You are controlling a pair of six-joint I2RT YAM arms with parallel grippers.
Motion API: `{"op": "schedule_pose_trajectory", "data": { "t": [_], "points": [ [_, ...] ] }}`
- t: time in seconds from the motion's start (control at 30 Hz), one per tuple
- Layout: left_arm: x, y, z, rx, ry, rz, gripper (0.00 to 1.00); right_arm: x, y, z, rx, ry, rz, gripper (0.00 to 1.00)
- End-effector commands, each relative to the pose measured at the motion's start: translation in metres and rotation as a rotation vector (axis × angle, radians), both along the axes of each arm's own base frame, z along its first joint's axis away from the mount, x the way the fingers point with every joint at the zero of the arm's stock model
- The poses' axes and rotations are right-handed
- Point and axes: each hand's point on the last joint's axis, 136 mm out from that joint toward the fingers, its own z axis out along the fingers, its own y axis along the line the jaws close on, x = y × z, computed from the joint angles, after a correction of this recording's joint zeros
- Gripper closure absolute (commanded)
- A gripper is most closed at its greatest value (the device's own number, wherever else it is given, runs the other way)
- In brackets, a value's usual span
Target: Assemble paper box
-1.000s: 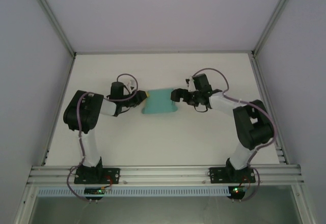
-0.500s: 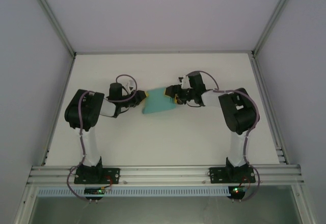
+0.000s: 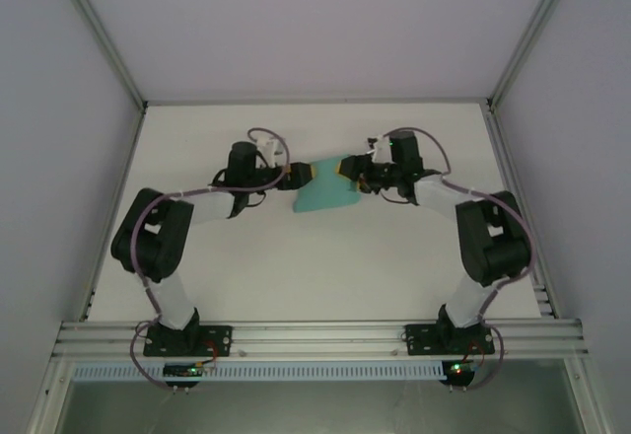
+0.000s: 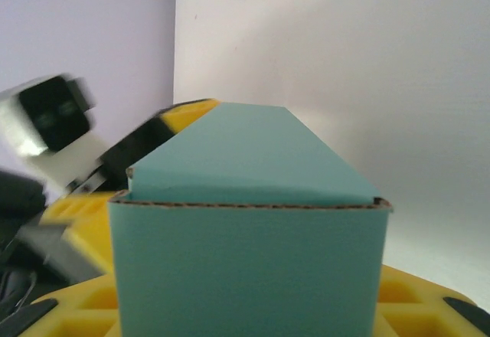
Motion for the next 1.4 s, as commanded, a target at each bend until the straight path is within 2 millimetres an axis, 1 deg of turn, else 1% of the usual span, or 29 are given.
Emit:
{"op": "schedule_pose_trajectory", "data": {
  "t": [0.0,0.07,0.13,0.17,0.23,0.3,0.4,0.5,0.57,0.63,0.67,0.77,0.8,0.87,0.93,1.0,1.07,1.1,1.17,1.3,1.33,1.37],
  "points": [
    [-0.014,-0.021,0.029,0.283,-0.362,-0.052,0.00,-0.019,-0.029,0.007,-0.056,0.070,-0.039,0.54],
    [-0.035,-0.044,0.043,0.335,-0.553,-0.123,0.01,-0.024,-0.052,0.016,-0.111,0.119,-0.099,0.54],
    [-0.051,-0.061,0.049,0.398,-0.702,-0.185,0.00,-0.032,-0.074,0.024,-0.148,0.184,-0.147,0.55],
    [-0.057,-0.070,0.050,0.443,-0.769,-0.202,0.00,-0.034,-0.084,0.030,-0.136,0.224,-0.176,0.56],
    [-0.065,-0.081,0.046,0.522,-0.863,-0.230,0.00,-0.039,-0.096,0.039,-0.096,0.286,-0.204,0.56],
    [-0.073,-0.092,0.042,0.598,-0.954,-0.244,0.00,-0.045,-0.103,0.042,-0.058,0.353,-0.225,0.56],
    [-0.077,-0.102,0.041,0.672,-1.065,-0.212,0.00,-0.049,-0.102,0.045,-0.018,0.376,-0.217,0.56],
    [-0.074,-0.108,0.034,0.699,-1.069,-0.213,0.00,-0.052,-0.099,0.046,0.005,0.402,-0.217,0.55],
    [-0.079,-0.113,0.031,0.695,-1.060,-0.255,0.00,-0.052,-0.101,0.046,0.013,0.419,-0.233,0.56],
    [-0.081,-0.114,0.030,0.694,-1.071,-0.271,0.01,-0.049,-0.101,0.049,0.029,0.409,-0.235,0.56],
    [-0.079,-0.114,0.032,0.697,-1.079,-0.253,0.03,-0.048,-0.100,0.051,0.037,0.407,-0.234,0.56],
    [-0.077,-0.111,0.037,0.693,-1.084,-0.225,0.13,-0.052,-0.098,0.051,0.044,0.424,-0.217,0.56],
    [-0.080,-0.112,0.037,0.685,-1.082,-0.244,0.15,-0.054,-0.098,0.050,0.046,0.432,-0.213,0.56],
    [-0.083,-0.114,0.033,0.682,-1.076,-0.274,0.21,-0.055,-0.096,0.052,0.058,0.435,-0.199,0.54],
    [-0.080,-0.111,0.031,0.702,-1.071,-0.259,0.25,-0.057,-0.095,0.054,0.070,0.432,-0.187,0.53],
    [-0.078,-0.110,0.034,0.707,-1.071,-0.242,0.37,-0.059,-0.094,0.056,0.069,0.430,-0.179,0.53],
    [-0.080,-0.109,0.034,0.704,-1.069,-0.249,0.46,-0.060,-0.095,0.058,0.066,0.423,-0.177,0.52],
    [-0.081,-0.108,0.034,0.702,-1.067,-0.253,0.49,-0.060,-0.095,0.058,0.061,0.414,-0.178,0.51],
    [-0.082,-0.107,0.038,0.699,-1.069,-0.250,0.49,-0.060,-0.096,0.059,0.055,0.401,-0.179,0.49],
    [-0.084,-0.104,0.043,0.702,-1.070,-0.252,0.50,-0.061,-0.097,0.060,0.041,0.377,-0.179,0.40],
    [-0.084,-0.102,0.043,0.713,-1.067,-0.256,0.50,-0.060,-0.099,0.061,0.037,0.362,-0.183,0.39],
    [-0.083,-0.099,0.040,0.734,-1.054,-0.269,0.50,-0.055,-0.105,0.064,0.016,0.312,-0.198,0.38]
  ]
}}
